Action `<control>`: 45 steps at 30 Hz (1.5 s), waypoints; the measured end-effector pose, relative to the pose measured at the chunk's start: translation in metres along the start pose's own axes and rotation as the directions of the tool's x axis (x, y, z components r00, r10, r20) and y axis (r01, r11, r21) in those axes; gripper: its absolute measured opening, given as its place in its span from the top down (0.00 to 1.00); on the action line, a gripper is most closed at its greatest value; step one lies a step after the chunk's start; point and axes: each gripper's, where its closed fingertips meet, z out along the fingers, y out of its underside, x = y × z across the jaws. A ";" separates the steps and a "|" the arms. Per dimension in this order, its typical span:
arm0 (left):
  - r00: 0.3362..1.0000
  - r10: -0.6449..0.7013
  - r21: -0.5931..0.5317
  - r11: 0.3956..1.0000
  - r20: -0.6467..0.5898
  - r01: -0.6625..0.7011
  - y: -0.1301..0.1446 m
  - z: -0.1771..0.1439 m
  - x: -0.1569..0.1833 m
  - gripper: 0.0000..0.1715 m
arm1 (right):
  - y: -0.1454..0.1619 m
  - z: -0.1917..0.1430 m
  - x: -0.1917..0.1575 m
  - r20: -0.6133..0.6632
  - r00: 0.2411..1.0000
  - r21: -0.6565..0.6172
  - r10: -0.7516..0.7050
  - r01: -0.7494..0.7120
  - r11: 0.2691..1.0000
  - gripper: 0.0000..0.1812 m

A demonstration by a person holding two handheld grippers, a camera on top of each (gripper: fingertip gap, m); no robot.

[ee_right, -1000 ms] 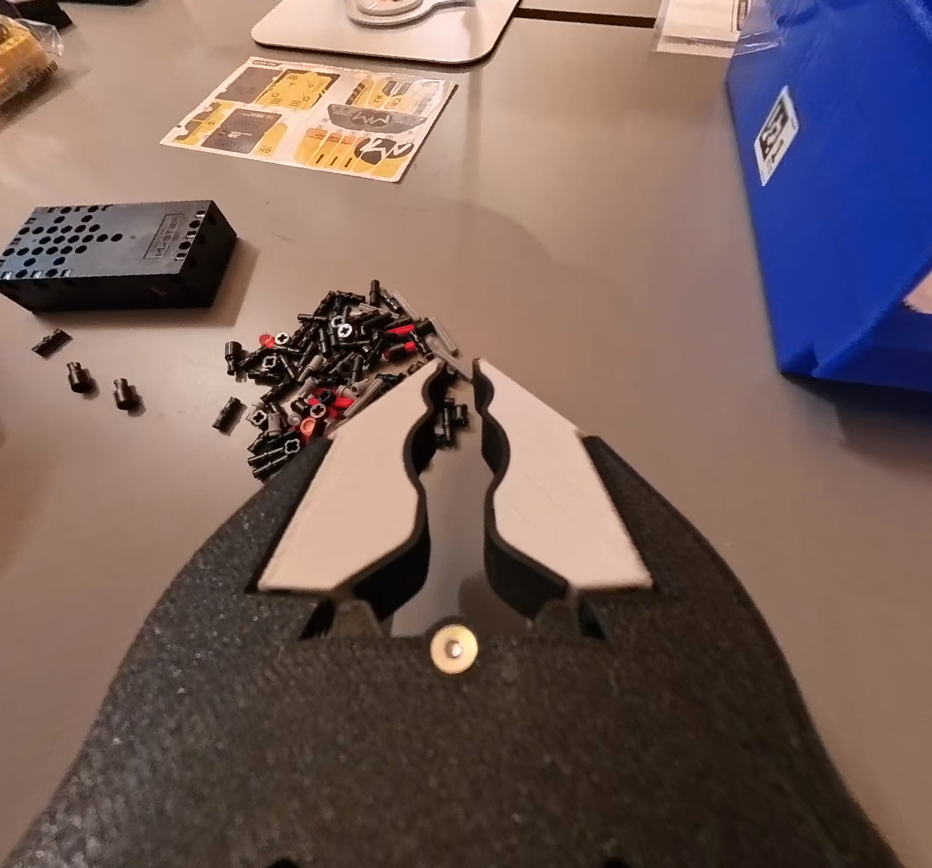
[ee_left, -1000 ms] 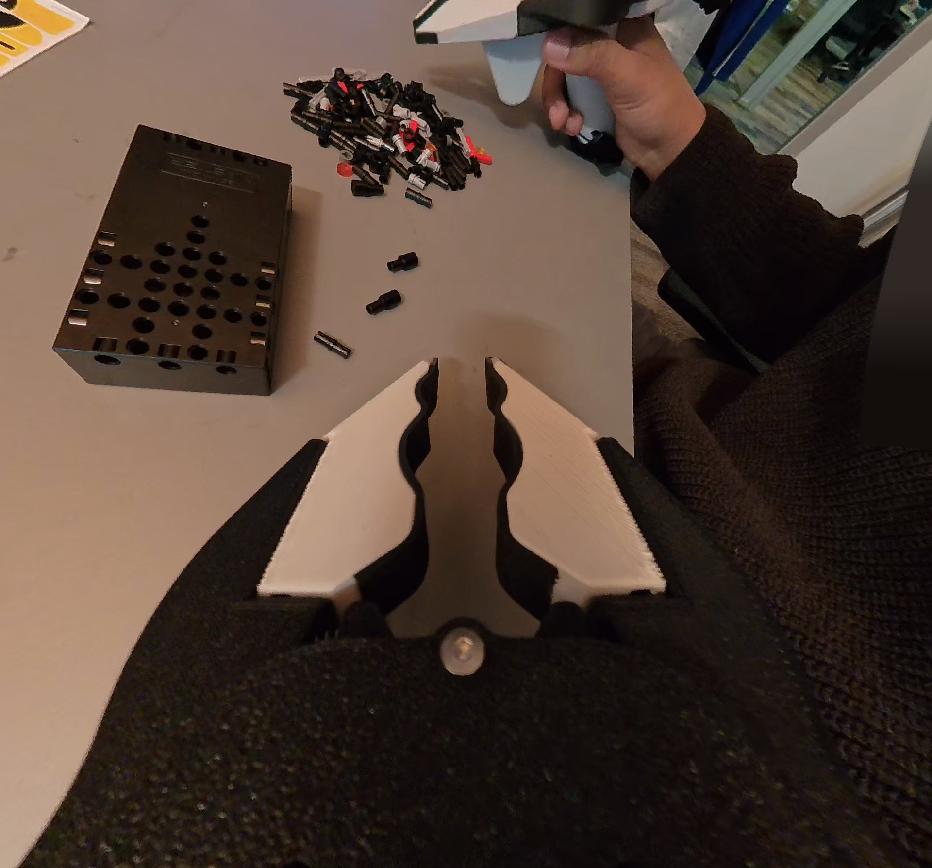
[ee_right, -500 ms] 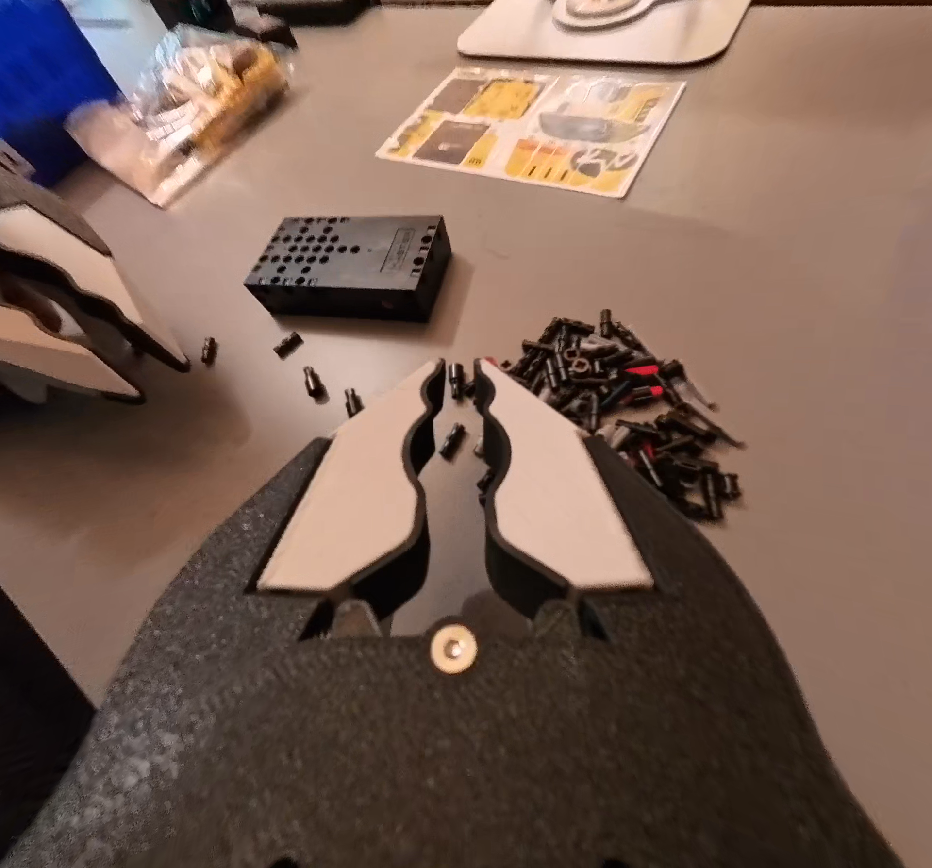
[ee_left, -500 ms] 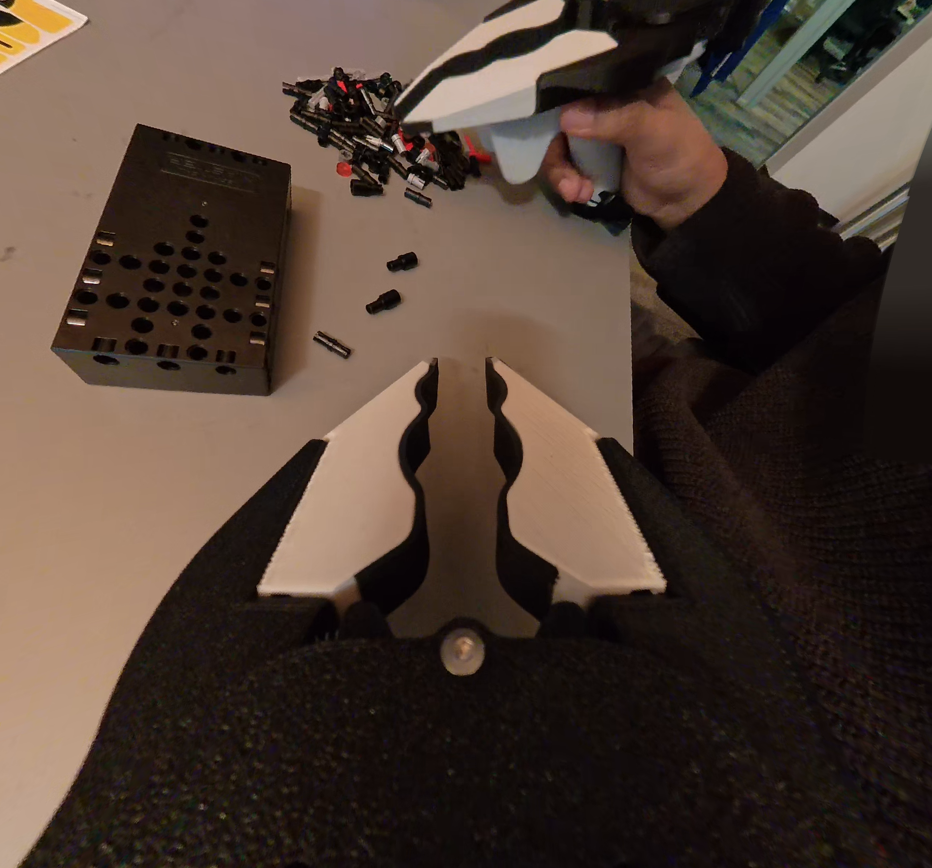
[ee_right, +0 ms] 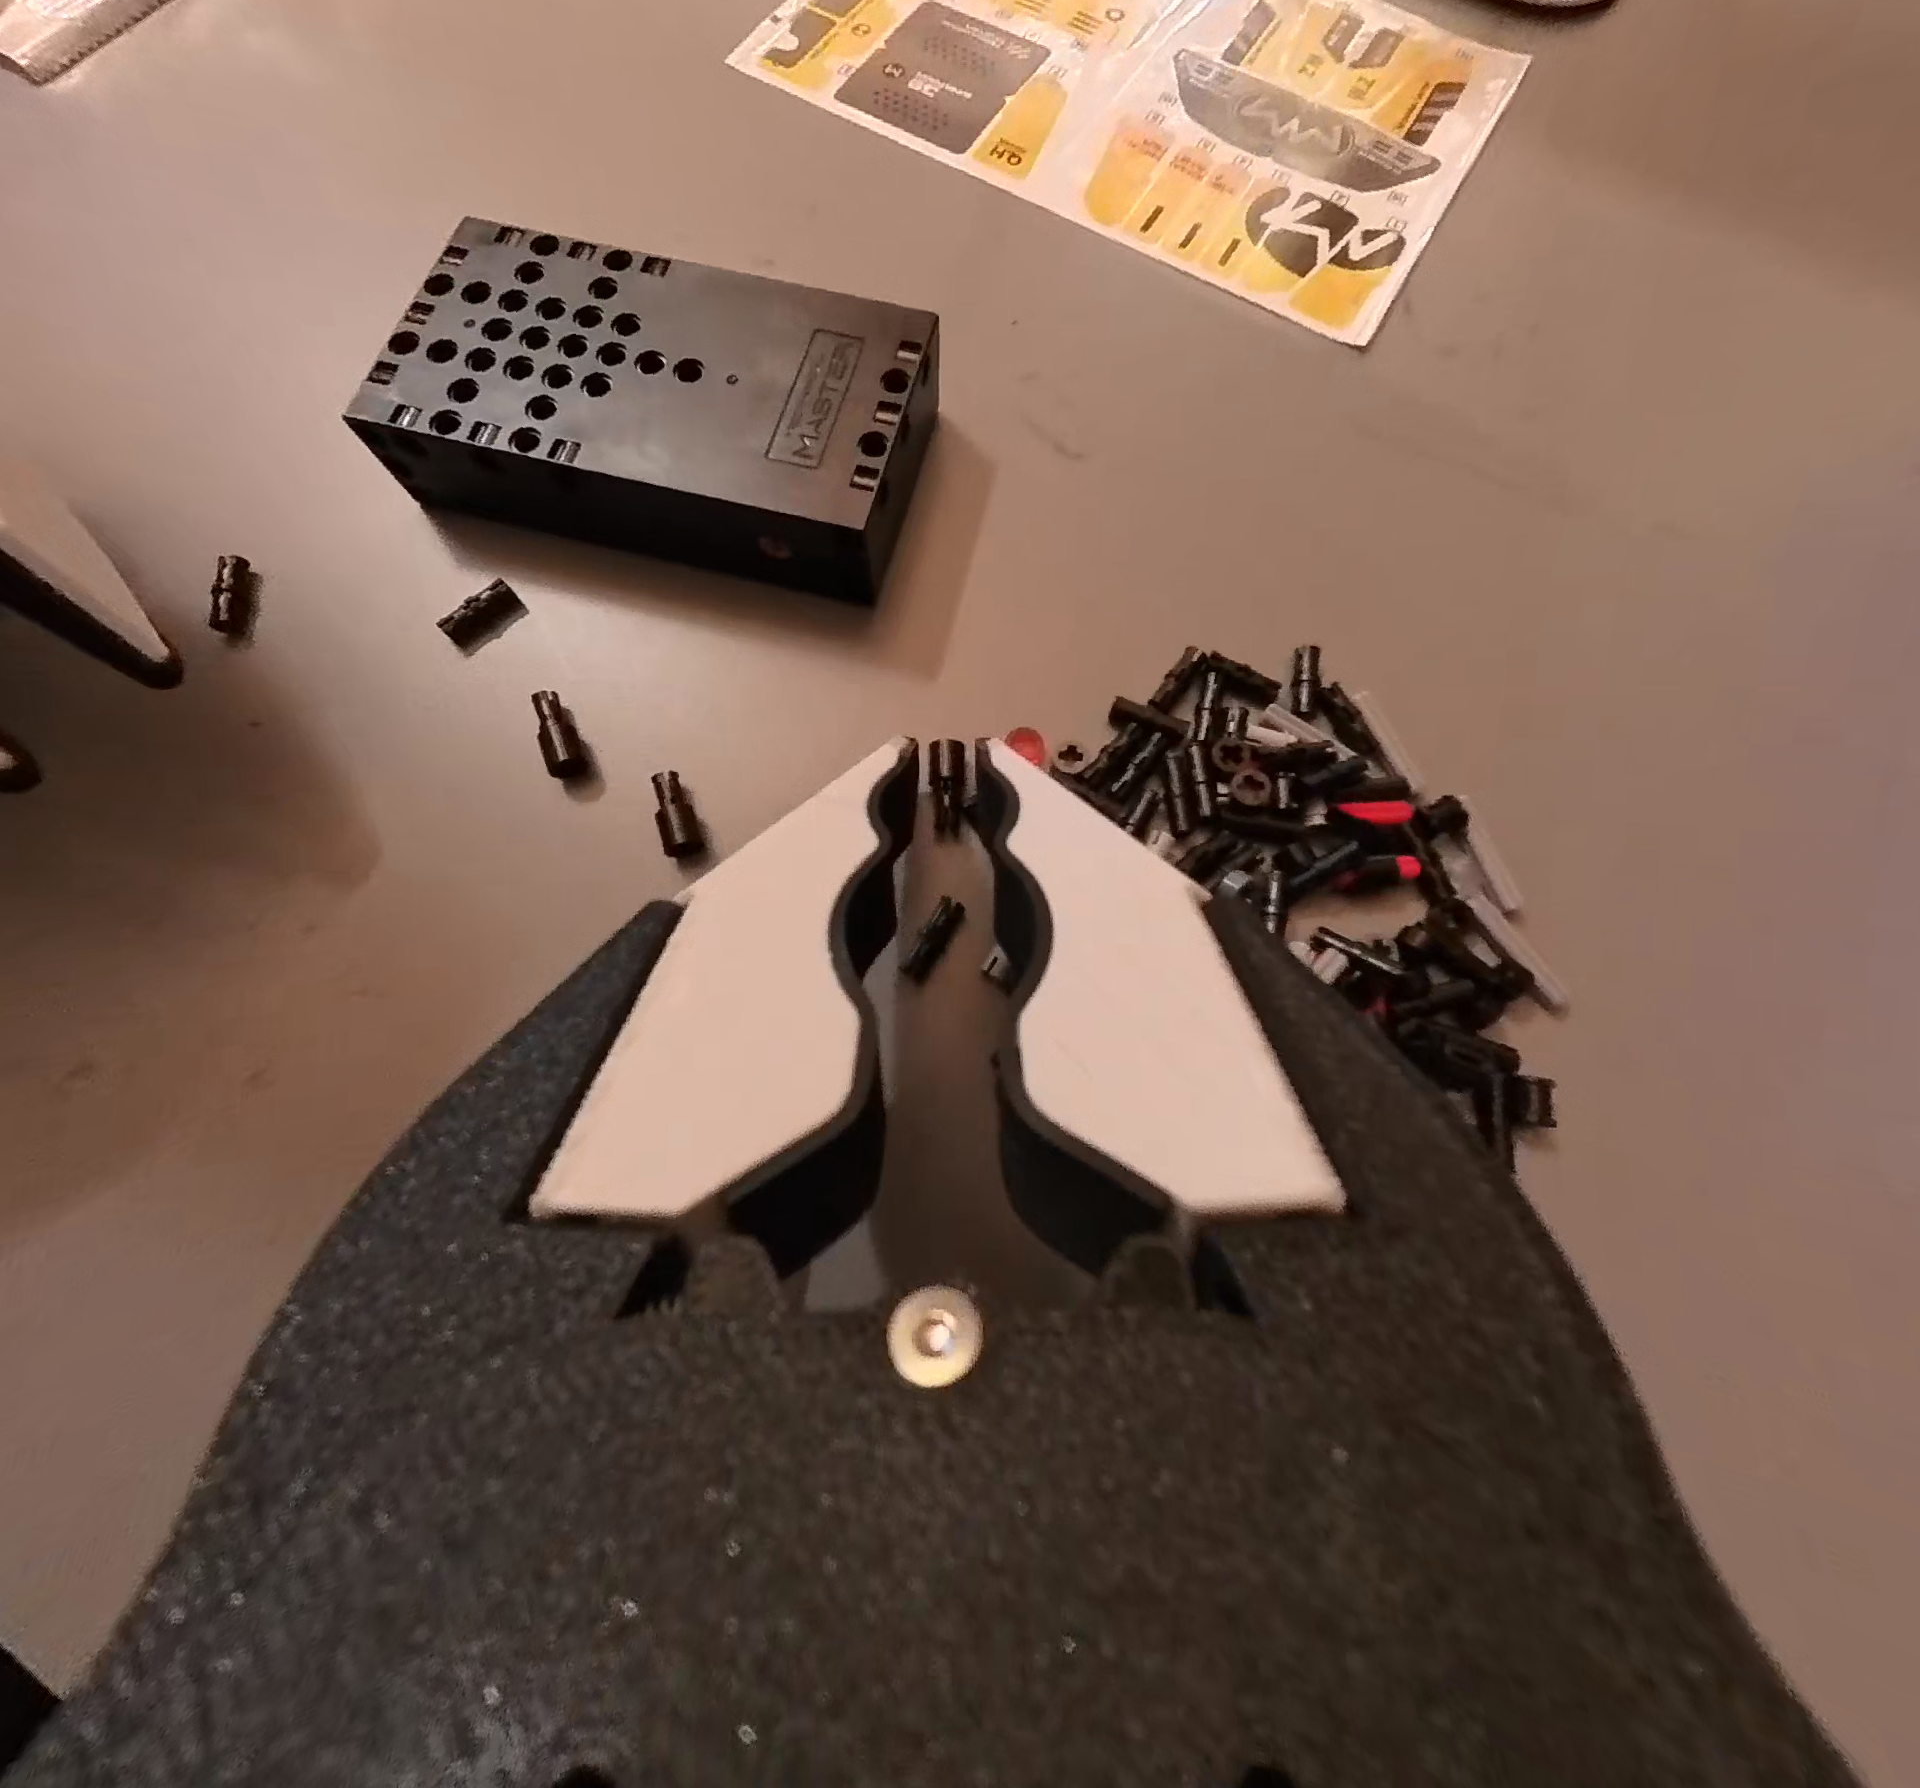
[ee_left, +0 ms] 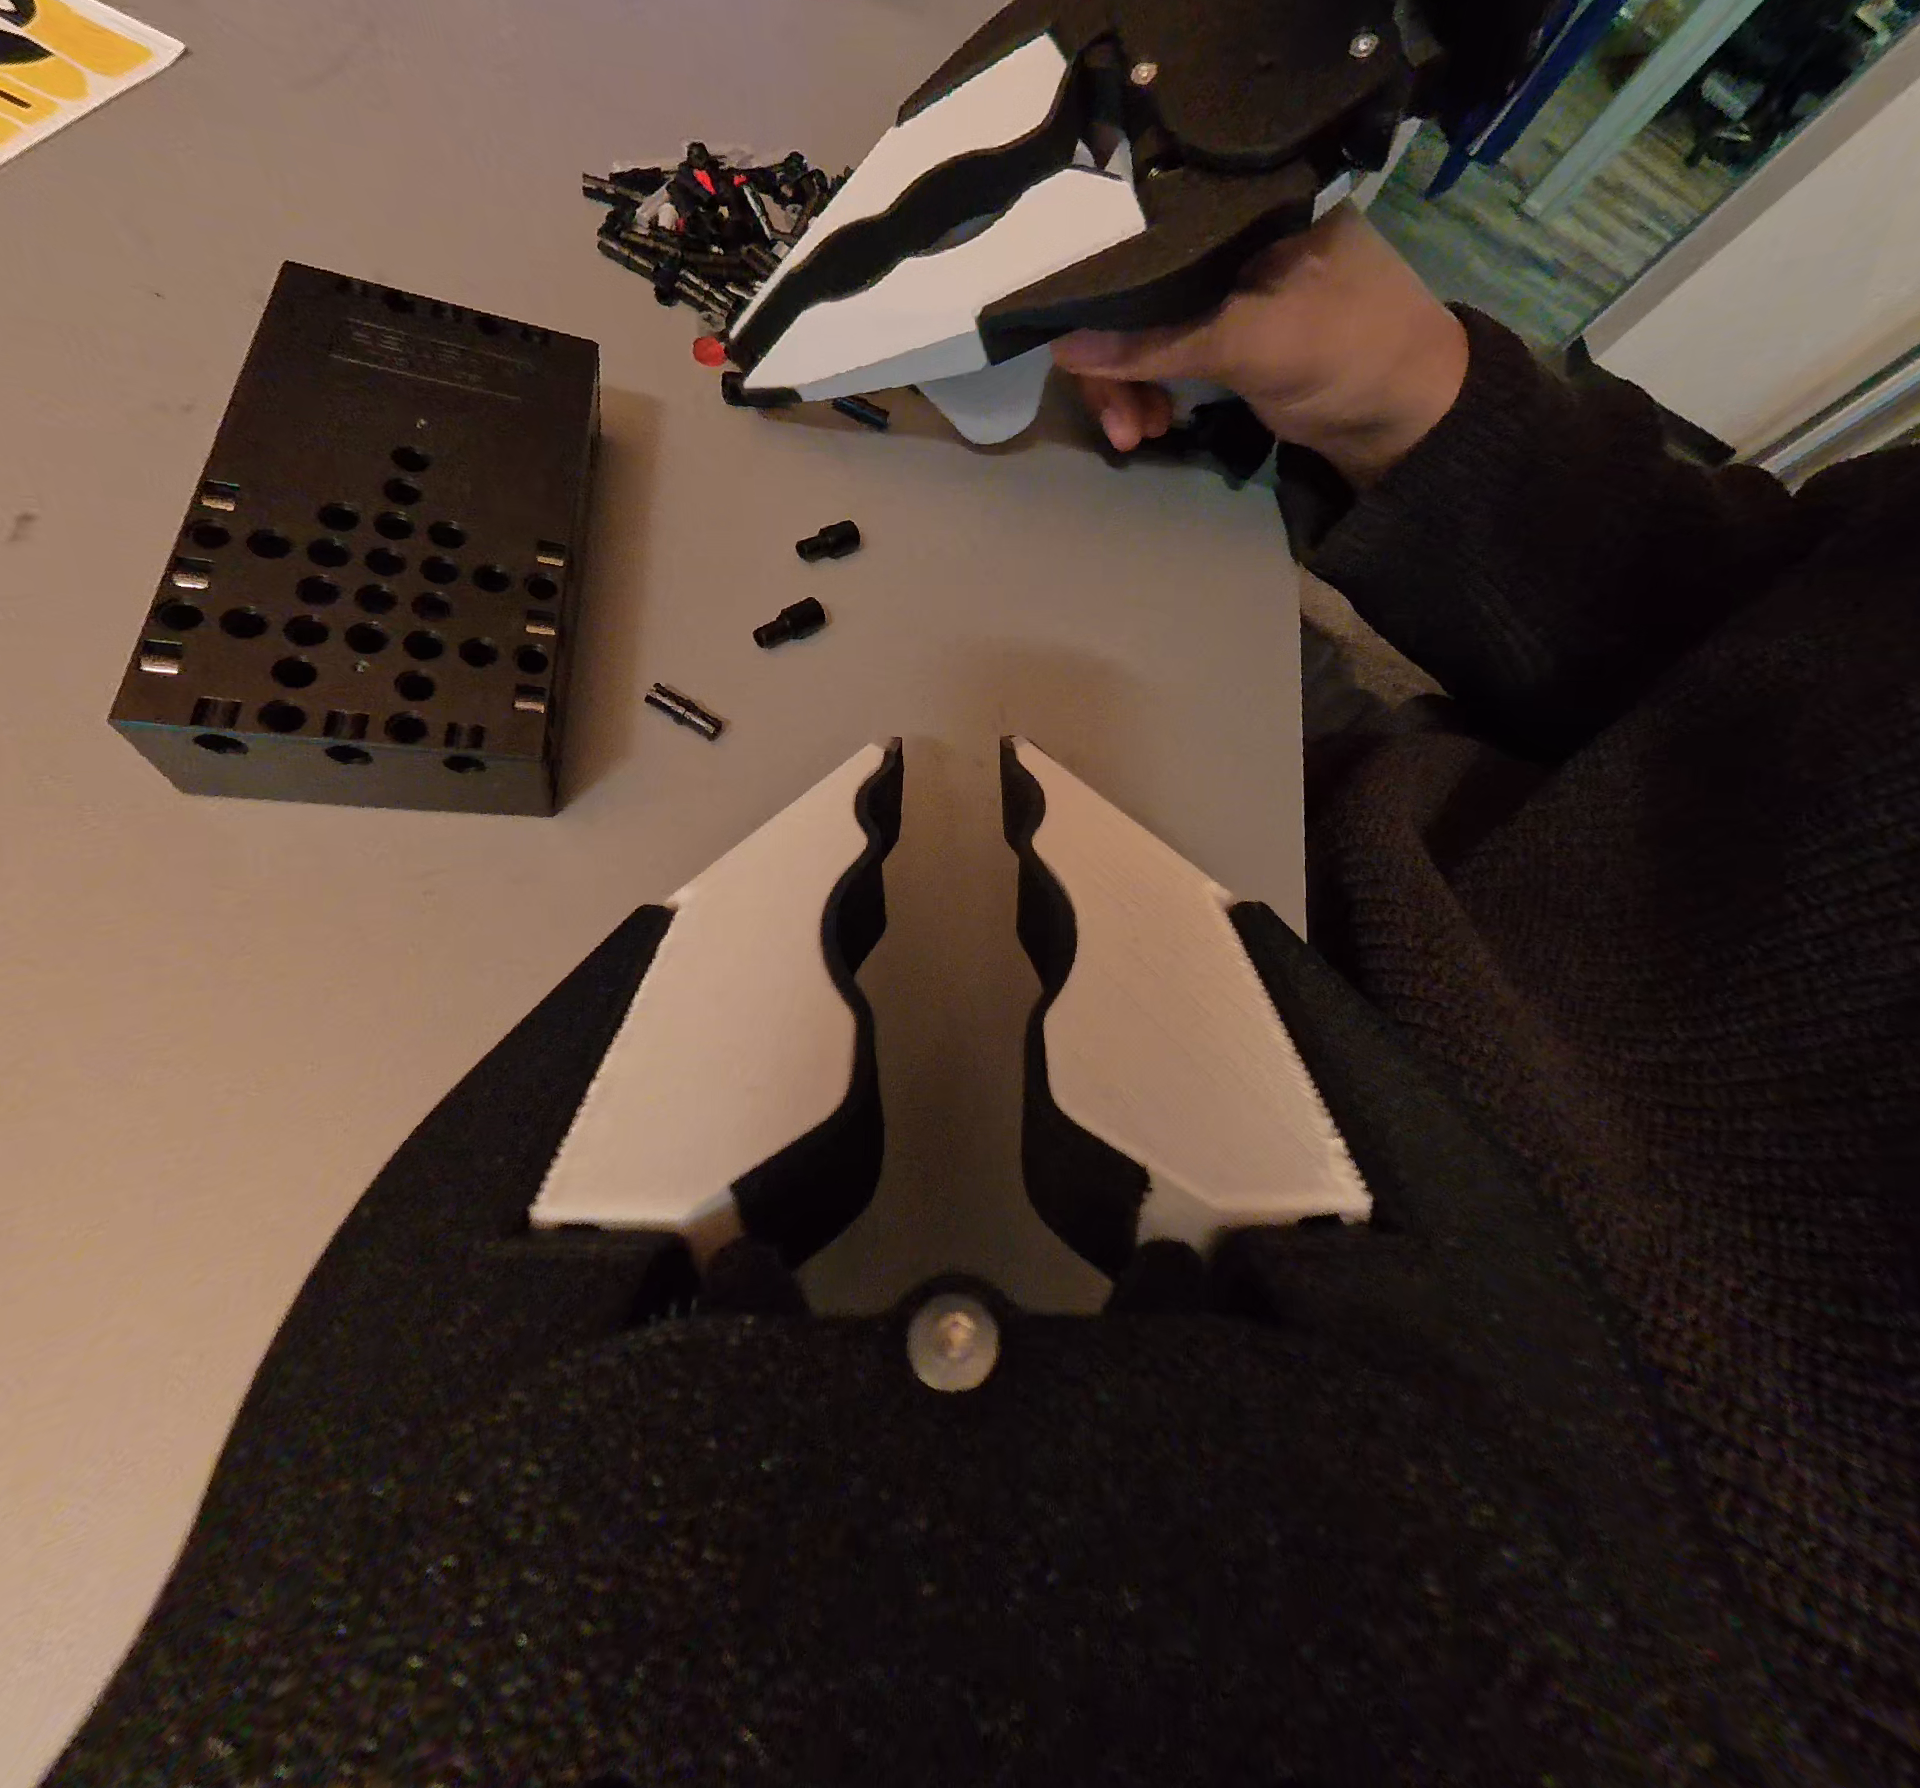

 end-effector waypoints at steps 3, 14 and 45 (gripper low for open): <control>1.000 0.002 -0.002 1.000 0.001 -0.002 0.000 0.000 0.000 0.90 | 0.002 0.002 0.000 -0.013 1.000 -0.021 -0.012 0.012 1.000 0.94; 1.000 0.004 -0.001 1.000 0.002 -0.004 0.000 0.000 0.000 0.90 | -0.008 -0.005 -0.019 0.030 0.990 0.064 -0.139 0.137 0.989 0.96; 1.000 0.006 -0.002 1.000 0.003 -0.006 0.000 0.000 0.000 0.90 | 0.002 -0.005 -0.074 0.176 0.899 0.082 -0.402 0.393 0.916 0.96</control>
